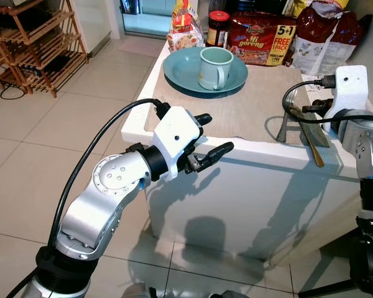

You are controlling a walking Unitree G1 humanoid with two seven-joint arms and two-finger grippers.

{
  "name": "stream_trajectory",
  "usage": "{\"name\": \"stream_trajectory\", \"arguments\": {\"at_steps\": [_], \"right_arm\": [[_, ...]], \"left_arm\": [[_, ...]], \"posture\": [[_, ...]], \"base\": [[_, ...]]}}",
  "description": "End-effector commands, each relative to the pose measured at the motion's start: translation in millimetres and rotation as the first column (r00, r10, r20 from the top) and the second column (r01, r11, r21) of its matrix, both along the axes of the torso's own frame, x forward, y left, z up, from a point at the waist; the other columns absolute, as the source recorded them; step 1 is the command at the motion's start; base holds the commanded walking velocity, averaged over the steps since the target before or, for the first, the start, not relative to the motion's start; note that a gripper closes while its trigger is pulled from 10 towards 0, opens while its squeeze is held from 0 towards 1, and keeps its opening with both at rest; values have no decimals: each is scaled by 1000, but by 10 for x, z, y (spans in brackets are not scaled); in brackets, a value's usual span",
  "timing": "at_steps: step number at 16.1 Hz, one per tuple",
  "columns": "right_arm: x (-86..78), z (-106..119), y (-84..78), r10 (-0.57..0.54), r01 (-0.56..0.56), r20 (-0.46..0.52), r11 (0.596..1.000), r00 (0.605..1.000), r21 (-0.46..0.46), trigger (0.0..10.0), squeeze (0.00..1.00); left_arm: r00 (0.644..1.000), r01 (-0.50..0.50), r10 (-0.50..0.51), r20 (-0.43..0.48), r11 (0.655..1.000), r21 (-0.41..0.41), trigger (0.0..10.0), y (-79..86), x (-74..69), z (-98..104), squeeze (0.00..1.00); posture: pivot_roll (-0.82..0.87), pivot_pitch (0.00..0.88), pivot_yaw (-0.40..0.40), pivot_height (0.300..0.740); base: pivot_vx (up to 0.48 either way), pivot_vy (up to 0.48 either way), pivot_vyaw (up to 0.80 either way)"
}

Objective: Setting the table

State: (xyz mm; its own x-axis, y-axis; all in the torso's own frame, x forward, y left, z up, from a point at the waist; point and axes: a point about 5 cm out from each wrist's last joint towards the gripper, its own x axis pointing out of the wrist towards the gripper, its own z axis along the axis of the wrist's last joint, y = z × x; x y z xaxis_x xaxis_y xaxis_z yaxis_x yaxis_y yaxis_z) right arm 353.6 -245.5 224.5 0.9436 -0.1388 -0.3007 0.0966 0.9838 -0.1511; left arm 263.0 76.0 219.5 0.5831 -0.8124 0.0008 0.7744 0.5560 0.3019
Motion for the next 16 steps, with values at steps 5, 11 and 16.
{"name": "stream_trajectory", "arguments": {"at_steps": [5,11,16], "right_arm": [[-198,66,43,57,-58,23,998,998,39,10000,1000],[-510,-84,97,12,-10,-45,999,999,47,10000,1000],[-255,-14,131,26,-24,-32,998,999,60,10000,1000]], "left_arm": [[1000,3,-3,26,1000,17,10000,21,-9,79,0],[1000,-9,9,17,999,31,10000,78,-12,61,0],[999,-15,14,29,999,29,10000,72,6,102,0]], "posture": [[74,82,-27,740],[74,96,-10,740],[87,100,-23,740]], "base": [[0,0,0],[0,0,0],[0,0,0]]}}
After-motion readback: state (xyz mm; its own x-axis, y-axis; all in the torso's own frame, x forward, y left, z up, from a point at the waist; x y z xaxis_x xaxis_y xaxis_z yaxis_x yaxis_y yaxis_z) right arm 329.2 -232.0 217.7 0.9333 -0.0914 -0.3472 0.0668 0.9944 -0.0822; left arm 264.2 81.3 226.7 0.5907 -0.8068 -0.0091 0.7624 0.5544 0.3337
